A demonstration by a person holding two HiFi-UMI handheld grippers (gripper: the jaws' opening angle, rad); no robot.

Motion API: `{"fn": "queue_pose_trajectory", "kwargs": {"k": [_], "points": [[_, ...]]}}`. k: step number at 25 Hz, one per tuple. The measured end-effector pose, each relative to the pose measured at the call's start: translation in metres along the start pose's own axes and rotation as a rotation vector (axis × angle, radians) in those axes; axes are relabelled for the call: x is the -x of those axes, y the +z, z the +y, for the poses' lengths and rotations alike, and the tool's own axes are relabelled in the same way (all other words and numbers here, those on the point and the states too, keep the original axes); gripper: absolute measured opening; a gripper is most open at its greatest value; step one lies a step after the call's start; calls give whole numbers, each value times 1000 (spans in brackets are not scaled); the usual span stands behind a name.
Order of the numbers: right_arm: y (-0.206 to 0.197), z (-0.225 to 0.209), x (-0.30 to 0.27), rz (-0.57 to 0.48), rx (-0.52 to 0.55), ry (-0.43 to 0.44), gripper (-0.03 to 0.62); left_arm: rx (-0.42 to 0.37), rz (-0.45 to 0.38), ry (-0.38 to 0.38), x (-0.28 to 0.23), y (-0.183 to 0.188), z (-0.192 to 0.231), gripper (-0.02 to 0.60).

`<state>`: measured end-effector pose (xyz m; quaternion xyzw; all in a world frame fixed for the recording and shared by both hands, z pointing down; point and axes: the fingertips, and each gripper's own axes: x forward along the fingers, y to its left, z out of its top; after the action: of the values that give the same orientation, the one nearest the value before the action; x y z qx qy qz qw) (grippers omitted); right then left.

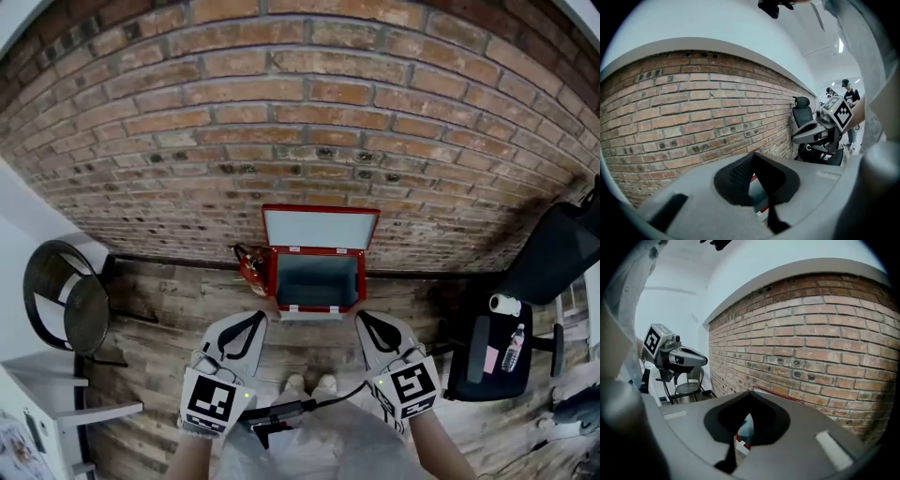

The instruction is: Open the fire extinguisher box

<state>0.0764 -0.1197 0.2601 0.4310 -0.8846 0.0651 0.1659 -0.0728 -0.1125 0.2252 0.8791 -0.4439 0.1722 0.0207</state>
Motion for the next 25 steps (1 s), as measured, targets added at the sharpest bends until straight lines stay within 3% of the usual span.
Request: {"fn": "queue_pose_trajectory", "kwargs": {"k": [9, 25], "points": [[42, -2, 20, -85, 28, -31, 5, -11, -46, 29, 10, 24, 2, -2], [56, -3, 24, -102, 64, -37, 5, -2, -92, 40, 9, 41, 0, -2]]}}
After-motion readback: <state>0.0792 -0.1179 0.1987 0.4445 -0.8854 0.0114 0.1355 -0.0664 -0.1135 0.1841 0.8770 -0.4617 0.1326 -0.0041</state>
